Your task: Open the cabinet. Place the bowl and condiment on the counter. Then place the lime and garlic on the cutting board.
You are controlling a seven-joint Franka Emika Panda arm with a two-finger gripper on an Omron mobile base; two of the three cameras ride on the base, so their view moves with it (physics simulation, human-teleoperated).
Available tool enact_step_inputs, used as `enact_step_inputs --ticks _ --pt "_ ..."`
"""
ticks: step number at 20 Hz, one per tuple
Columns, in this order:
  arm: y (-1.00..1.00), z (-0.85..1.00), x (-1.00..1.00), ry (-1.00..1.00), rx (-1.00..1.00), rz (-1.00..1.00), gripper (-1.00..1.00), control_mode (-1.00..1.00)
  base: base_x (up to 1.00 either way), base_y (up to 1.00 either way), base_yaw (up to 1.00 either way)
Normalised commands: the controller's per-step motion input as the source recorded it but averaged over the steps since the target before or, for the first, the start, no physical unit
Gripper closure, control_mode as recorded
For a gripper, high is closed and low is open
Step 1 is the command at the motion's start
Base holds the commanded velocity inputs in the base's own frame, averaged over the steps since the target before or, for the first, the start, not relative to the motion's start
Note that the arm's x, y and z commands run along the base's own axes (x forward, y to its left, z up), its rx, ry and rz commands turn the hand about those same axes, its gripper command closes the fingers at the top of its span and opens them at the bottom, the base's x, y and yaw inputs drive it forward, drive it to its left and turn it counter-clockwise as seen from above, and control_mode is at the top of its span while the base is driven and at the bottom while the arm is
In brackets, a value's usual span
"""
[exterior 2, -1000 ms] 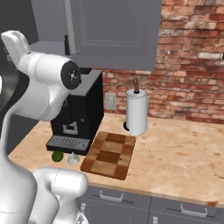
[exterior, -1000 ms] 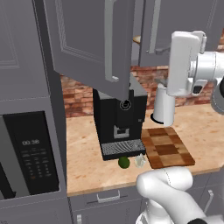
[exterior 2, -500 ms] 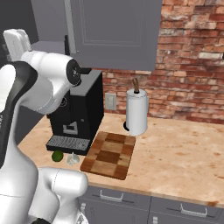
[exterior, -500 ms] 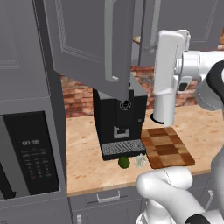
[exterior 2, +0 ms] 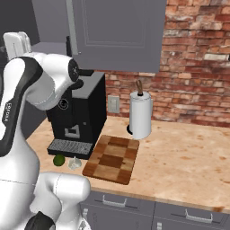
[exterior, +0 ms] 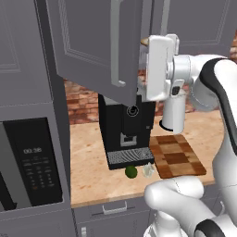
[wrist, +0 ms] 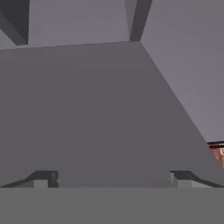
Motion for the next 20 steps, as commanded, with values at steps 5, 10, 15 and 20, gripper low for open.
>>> enact_step_inputs --ticks 5,10,15,20 --pt "0.3 -0.01 0.24 0.07 0.02 0.11 -1.0 -1.0 0.0 0.0 0.0" --pt "0.34 0.0 0.04 0.07 0.02 0.13 -1.0 -1.0 0.0 0.0 0.0" --pt "0.41 0.0 0.0 0.08 0.01 0.15 -1.0 -1.0 0.0 0.0 0.0" --pt "0.49 -0.04 0.07 0.06 0.0 0.13 -1.0 -1.0 0.0 0.0 0.0"
